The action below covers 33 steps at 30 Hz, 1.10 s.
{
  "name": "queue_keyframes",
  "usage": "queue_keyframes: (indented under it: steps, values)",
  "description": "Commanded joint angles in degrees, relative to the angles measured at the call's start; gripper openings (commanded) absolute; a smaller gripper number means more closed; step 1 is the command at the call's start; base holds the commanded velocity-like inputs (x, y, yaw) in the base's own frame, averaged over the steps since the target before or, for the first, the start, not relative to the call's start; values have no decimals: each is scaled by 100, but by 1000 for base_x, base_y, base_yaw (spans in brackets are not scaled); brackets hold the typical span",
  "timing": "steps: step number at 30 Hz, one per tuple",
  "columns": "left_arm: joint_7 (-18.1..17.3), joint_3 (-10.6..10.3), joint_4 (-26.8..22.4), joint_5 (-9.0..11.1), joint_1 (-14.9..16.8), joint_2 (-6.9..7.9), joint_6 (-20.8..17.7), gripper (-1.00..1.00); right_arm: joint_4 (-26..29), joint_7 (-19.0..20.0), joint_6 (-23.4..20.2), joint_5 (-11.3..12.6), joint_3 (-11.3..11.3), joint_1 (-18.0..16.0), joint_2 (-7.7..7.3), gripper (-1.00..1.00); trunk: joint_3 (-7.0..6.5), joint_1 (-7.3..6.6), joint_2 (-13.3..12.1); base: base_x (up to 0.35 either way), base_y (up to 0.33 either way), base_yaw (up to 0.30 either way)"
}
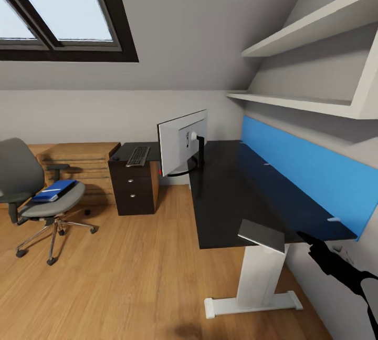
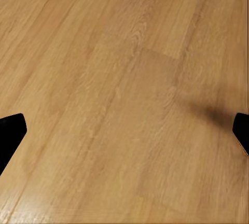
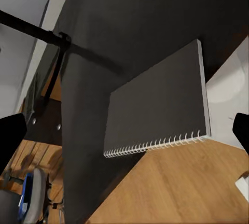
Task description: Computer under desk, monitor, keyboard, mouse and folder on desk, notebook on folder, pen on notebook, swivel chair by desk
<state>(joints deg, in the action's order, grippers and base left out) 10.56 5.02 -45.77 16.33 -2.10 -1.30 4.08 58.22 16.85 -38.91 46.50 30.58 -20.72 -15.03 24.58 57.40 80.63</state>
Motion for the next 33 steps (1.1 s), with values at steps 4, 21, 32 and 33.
queue_keyframes:
  steps: [4,21,32,33]
  values:
    - [-111,-176,-1166,86,-2,-197,-1532,100,-84,44,-30,8,36,-5,1,100,77,89,165,0,0,0]
    - [-65,-584,-3666,513,-9,-622,-4019,100,-176,12,23,15,36,-5,26,100,383,462,847,0,0,0]
    - [-87,-693,-3425,511,-10,-615,-4004,100,-310,21,32,17,31,-4,26,100,580,704,1288,0,0,0]
    - [-86,-693,-3424,511,-10,-616,-4004,100,-310,24,32,17,30,-5,26,100,598,726,1328,0,0,0]
